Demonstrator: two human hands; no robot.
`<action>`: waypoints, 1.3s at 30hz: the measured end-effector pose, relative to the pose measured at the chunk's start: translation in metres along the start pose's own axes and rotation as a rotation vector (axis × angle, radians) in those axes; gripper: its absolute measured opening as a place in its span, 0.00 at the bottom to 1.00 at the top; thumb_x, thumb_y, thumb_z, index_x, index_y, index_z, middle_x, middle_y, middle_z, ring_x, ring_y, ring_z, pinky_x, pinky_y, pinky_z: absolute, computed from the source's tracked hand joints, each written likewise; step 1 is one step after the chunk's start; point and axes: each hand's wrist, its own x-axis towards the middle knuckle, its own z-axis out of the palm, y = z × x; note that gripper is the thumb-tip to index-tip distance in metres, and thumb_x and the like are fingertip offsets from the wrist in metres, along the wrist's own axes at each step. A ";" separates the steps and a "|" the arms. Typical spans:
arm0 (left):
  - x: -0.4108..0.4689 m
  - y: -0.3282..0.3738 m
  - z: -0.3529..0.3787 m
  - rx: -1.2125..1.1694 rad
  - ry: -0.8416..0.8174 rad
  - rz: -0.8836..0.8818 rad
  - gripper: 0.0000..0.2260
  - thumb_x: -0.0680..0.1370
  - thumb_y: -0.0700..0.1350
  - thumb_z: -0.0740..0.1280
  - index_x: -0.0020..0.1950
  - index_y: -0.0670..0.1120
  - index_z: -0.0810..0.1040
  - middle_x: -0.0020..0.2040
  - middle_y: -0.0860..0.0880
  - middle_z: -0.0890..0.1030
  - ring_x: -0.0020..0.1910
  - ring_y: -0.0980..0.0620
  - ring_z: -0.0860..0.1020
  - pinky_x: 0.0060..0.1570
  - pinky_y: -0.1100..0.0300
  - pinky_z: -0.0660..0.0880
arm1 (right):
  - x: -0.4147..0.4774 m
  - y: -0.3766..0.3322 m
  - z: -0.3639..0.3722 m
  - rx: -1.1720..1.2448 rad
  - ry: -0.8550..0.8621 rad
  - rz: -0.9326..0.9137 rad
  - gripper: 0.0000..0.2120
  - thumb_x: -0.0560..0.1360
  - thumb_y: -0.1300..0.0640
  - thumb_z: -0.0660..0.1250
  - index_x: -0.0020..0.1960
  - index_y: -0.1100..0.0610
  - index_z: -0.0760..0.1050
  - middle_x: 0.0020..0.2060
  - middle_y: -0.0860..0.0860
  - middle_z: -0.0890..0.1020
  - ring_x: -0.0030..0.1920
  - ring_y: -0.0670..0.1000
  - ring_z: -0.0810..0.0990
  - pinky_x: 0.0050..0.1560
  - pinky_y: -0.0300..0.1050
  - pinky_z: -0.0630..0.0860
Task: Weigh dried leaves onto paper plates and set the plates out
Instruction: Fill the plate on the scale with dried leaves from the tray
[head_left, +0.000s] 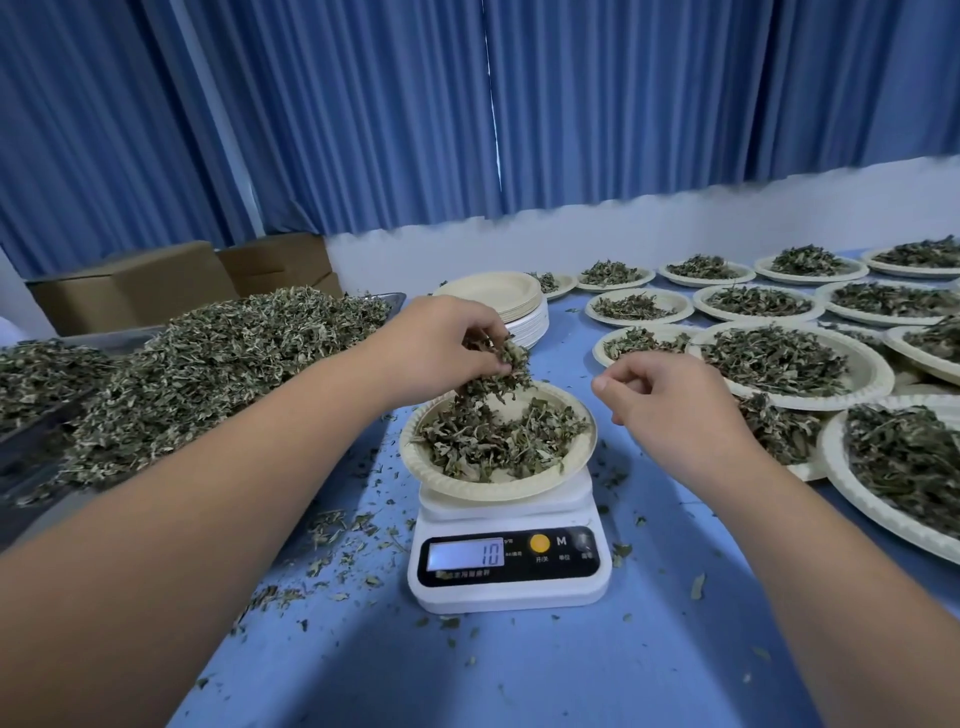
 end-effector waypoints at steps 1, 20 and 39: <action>0.000 0.000 0.000 0.009 0.003 0.003 0.06 0.74 0.45 0.74 0.44 0.55 0.78 0.39 0.62 0.76 0.38 0.66 0.73 0.34 0.79 0.65 | 0.000 0.000 0.000 -0.004 0.000 -0.004 0.08 0.77 0.55 0.67 0.39 0.53 0.79 0.28 0.48 0.76 0.28 0.45 0.70 0.32 0.39 0.66; -0.018 -0.007 0.009 -0.238 0.297 -0.070 0.17 0.73 0.31 0.65 0.45 0.55 0.80 0.37 0.57 0.78 0.28 0.67 0.72 0.28 0.73 0.65 | 0.003 0.006 0.006 -0.012 0.031 -0.018 0.08 0.80 0.56 0.61 0.48 0.54 0.79 0.24 0.44 0.70 0.23 0.42 0.68 0.26 0.34 0.59; -0.023 -0.005 0.020 -0.228 0.349 -0.017 0.14 0.74 0.34 0.69 0.48 0.54 0.83 0.40 0.62 0.78 0.35 0.65 0.75 0.35 0.74 0.68 | 0.003 0.005 0.017 0.034 0.050 -0.045 0.07 0.80 0.60 0.61 0.49 0.52 0.77 0.21 0.40 0.71 0.22 0.42 0.67 0.24 0.33 0.63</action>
